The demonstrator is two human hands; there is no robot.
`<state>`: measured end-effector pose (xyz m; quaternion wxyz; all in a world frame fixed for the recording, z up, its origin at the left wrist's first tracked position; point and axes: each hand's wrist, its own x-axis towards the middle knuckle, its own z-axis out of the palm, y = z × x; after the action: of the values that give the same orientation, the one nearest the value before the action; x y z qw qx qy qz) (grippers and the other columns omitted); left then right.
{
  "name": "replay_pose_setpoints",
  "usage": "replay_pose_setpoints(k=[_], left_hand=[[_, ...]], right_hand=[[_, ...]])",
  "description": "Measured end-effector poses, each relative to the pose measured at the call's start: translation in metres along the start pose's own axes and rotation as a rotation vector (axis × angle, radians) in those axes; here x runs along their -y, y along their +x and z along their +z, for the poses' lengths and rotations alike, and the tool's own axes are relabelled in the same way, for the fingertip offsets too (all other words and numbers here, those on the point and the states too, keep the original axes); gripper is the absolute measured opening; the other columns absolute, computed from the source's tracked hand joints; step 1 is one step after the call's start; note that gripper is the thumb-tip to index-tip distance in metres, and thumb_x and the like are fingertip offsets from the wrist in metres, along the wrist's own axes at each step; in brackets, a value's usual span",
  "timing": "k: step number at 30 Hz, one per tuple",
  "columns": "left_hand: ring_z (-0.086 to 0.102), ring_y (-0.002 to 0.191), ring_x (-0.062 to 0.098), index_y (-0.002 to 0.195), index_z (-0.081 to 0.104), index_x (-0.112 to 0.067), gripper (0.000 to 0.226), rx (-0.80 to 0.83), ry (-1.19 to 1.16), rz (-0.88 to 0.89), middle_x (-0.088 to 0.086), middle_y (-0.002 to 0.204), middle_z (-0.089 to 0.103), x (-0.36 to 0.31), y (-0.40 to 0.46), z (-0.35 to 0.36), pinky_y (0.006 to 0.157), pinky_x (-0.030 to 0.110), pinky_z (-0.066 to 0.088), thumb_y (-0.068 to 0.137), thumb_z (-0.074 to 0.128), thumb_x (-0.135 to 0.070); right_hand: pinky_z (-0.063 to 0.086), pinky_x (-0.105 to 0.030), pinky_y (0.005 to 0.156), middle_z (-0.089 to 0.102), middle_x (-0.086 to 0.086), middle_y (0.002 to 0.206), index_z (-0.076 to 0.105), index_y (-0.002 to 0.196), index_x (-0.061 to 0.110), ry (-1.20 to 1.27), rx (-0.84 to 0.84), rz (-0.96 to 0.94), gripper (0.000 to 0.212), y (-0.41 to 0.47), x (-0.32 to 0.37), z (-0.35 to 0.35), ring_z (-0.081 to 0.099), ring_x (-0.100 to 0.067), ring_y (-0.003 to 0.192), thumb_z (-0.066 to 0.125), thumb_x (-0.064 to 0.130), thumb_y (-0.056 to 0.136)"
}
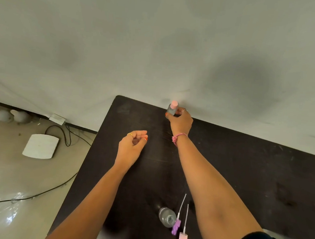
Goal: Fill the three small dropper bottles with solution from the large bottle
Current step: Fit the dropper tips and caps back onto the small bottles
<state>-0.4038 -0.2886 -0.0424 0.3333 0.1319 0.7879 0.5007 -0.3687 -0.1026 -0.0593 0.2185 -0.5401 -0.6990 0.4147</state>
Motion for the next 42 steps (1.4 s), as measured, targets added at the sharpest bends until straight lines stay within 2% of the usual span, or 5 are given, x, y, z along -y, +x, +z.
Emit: replay_pose_setpoints(k=[6,14,20,32,42], left_hand=[[0.061,0.098,0.003,0.118,0.062,-0.022,0.026,0.013,0.001,-0.021,-0.012,0.103,0.066,0.001,-0.003,0.002,0.096,0.035,0.051,0.092,0.060,-0.021],[0.062,0.099,0.002,0.114,0.063,-0.026,0.023,0.032,-0.011,0.041,-0.016,0.102,0.066,0.002,-0.025,0.000,0.097,0.032,0.050,0.091,0.061,-0.021],[0.061,0.100,-0.003,0.111,0.062,-0.032,0.027,0.157,-0.009,0.116,-0.014,0.107,0.067,0.001,-0.058,-0.002,0.088,0.015,0.047,0.089,0.065,-0.018],[0.057,0.110,-0.003,0.116,0.060,-0.028,0.032,0.331,0.053,0.186,-0.013,0.115,0.063,0.039,-0.144,0.001,0.086,0.012,0.048,0.089,0.064,-0.012],[0.042,0.125,0.001,0.140,0.040,-0.024,0.066,0.368,0.335,0.162,-0.007,0.141,0.043,0.063,-0.178,0.024,0.105,0.024,0.039,0.083,0.067,-0.006]], right_hand=[[0.050,-0.034,0.093,0.064,-0.005,0.117,0.061,0.118,0.012,-0.022,0.045,-0.021,0.049,0.001,-0.004,-0.002,0.064,-0.019,0.101,0.081,0.021,0.074],[0.053,-0.024,0.084,0.064,-0.001,0.111,0.062,0.115,0.014,0.027,0.032,-0.051,0.041,-0.020,-0.006,-0.038,0.065,-0.011,0.088,0.078,0.015,0.077],[0.045,-0.001,0.068,0.064,0.007,0.104,0.065,0.111,0.017,0.018,0.035,-0.138,0.032,-0.069,-0.004,-0.087,0.062,-0.001,0.086,0.075,0.014,0.080],[0.051,-0.010,0.075,0.067,0.003,0.099,0.069,0.102,0.015,-0.024,0.127,-0.273,0.027,-0.204,-0.062,-0.166,0.066,0.000,0.084,0.073,0.001,0.079],[0.043,-0.017,0.088,0.054,-0.001,0.117,0.066,0.112,0.013,-0.511,0.465,-0.265,0.024,-0.259,-0.109,-0.171,0.058,-0.012,0.100,0.058,0.010,0.090]])
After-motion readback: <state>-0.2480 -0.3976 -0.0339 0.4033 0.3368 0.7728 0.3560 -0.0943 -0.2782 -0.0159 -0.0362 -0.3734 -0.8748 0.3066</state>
